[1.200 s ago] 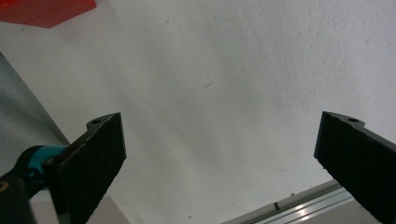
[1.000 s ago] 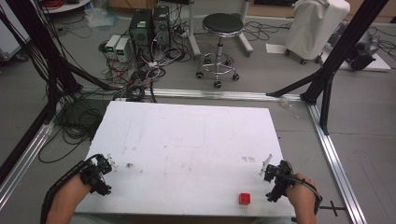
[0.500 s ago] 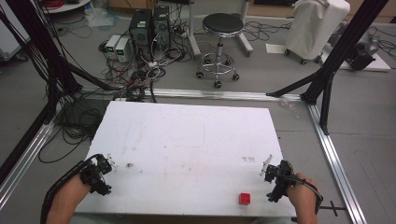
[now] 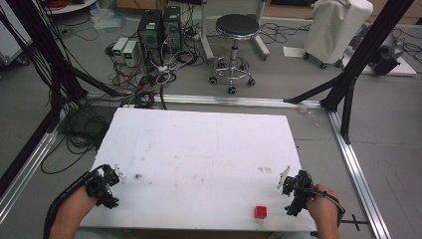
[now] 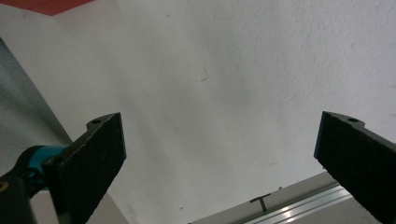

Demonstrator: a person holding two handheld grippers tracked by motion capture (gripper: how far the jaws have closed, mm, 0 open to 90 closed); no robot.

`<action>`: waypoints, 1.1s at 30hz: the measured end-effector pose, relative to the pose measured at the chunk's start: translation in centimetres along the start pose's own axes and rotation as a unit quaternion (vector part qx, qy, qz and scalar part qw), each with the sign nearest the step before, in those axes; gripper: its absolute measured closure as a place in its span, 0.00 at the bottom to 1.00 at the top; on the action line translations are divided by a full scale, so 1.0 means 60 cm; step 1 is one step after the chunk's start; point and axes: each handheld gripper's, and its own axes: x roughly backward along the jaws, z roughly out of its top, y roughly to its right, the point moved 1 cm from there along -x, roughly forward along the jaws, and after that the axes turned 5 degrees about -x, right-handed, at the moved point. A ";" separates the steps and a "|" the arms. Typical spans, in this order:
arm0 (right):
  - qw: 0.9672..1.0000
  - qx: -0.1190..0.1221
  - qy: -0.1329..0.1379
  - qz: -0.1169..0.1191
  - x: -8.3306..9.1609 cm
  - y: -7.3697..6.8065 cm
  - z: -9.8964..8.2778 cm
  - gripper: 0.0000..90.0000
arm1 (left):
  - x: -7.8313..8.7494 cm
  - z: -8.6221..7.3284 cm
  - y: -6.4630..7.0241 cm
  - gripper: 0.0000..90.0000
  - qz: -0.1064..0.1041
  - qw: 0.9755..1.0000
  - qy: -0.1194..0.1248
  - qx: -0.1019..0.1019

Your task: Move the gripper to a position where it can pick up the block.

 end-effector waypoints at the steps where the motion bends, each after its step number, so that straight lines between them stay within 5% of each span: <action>1: 1.000 0.002 -0.002 0.000 0.001 -0.001 0.001 0.01 | 0.000 0.000 0.000 0.25 -0.001 1.000 0.000 0.000; 13: 0.999 0.033 -0.004 0.003 0.015 -0.016 0.020 0.01 | 0.003 -0.003 -0.002 0.25 0.002 1.000 0.006 0.007; 21: 0.997 0.078 0.006 0.024 0.023 -0.034 0.036 0.01 | 0.004 -0.003 -0.001 0.25 0.003 1.000 0.008 0.008; 33: 0.994 0.107 0.003 0.017 0.024 -0.063 0.072 0.01 | 0.004 -0.003 -0.001 0.25 0.002 1.000 0.007 0.006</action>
